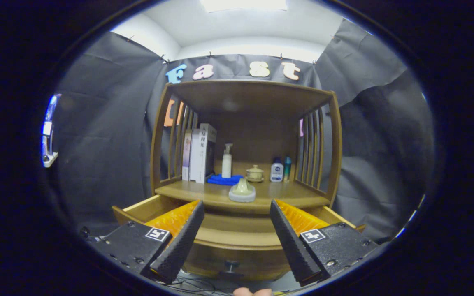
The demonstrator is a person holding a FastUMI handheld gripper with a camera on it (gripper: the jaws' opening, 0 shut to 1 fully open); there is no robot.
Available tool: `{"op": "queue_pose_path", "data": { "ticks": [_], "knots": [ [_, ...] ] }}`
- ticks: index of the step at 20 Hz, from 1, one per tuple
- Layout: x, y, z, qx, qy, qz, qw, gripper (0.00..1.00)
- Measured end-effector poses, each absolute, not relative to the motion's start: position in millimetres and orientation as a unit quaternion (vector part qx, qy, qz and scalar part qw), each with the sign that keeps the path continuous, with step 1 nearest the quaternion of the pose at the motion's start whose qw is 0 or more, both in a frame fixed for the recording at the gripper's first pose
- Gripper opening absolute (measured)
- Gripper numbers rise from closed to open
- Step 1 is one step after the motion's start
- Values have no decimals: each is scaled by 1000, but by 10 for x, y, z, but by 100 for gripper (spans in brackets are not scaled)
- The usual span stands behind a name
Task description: Pull open the drawer, take out the items inside it, and place them on the countertop above the cabinet.
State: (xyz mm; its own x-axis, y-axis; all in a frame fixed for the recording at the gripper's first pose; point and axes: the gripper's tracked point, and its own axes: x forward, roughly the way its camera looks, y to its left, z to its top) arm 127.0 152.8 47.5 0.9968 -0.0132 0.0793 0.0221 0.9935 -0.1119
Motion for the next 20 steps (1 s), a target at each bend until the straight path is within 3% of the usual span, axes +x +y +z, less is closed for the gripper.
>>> {"op": "queue_pose_path", "data": {
  "ticks": [9, 20],
  "knots": [
    [1107, 1505, -139, -32, -60, -15, 998, 100],
    [1257, 1511, -574, -29, -23, -28, 999, 100]
  ]
}}
